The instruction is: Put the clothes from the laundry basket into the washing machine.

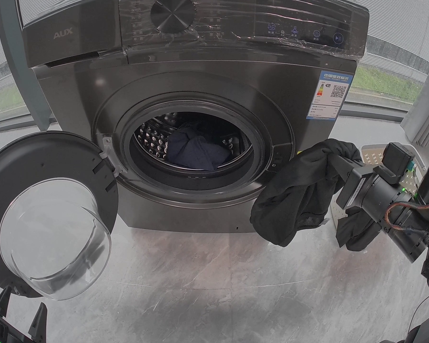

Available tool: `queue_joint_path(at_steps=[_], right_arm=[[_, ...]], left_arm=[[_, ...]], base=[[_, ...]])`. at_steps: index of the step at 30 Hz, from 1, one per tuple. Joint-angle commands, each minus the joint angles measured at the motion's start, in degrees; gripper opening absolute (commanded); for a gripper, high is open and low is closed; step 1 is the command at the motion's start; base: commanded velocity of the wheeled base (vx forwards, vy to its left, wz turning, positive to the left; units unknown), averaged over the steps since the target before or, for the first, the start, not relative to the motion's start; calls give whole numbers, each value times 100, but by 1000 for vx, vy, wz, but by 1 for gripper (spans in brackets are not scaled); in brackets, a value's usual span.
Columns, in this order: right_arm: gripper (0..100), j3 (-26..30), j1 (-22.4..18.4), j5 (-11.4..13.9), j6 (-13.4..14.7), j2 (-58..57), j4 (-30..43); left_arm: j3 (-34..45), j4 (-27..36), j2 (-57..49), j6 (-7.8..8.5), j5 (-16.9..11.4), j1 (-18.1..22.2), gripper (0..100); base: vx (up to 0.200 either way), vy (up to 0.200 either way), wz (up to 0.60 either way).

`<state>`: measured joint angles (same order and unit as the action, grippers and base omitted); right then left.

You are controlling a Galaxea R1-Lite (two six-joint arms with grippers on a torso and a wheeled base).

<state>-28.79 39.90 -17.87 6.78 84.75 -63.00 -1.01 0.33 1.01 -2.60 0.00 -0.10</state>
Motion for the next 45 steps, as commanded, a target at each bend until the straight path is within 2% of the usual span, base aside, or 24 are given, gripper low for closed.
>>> queue_joint_path(at_steps=[1, 9, 14, 16, 17, 19, 21, 26, 32, 35, 36, 39, 45], right_arm=[[0, 5, 18, 3, -1, 7, -2], [0, 14, 35, 47, 8, 112, -2], [0, 32, 290, 56, -10, 209, -2], [0, -21, 396, 100, -19, 358, -2], [0, -65, 413, 108, -36, 437, -2], [0, -118, 440, 108, -36, 490, -2], [0, -276, 677, 91, 8, 622, -19], [0, -601, 958, 29, 315, 947, -28], [0, -803, 1125, -50, 333, 1272, -450], [0, -900, 1187, -111, 342, 1369, -494], [0, -953, 1240, -155, 351, 1448, -511], [0, -1093, 1266, -164, 403, 1597, -520], [0, -1339, 1292, -164, 482, 1870, -828]], left_arm=[[84, 2, -92, -4, 0, -8, 100], [84, 2, -92, 14, 0, 1, 100], [92, -24, -101, 66, -9, 1, 100], [101, -24, -101, 128, -26, 1, 100], [101, -24, -101, 251, -26, 1, 100], [101, -24, -101, 268, -26, 1, 100], [101, -24, -101, 286, -35, 1, 100], [101, -15, -101, 304, -44, 10, 100], [101, -50, -101, 321, -105, 19, 100], [-66, -270, -101, 312, -176, 36, 100], [-681, -560, 119, 348, -475, 89, 100], [-1244, -560, 576, 391, -1011, 36, 100], [-1314, -613, 2035, 427, -2347, 27, 100]], base=[[0, 200, 0], [0, 0, 0], [0, 0, 0], [0, 0, 0], [0, 0, 0], [0, 0, 0], [0, 0, 0], [0, 0, 0], [0, 0, 0], [0, 0, 0], [0, 0, 0], [0, 0, 0], [0, 0, 0]])
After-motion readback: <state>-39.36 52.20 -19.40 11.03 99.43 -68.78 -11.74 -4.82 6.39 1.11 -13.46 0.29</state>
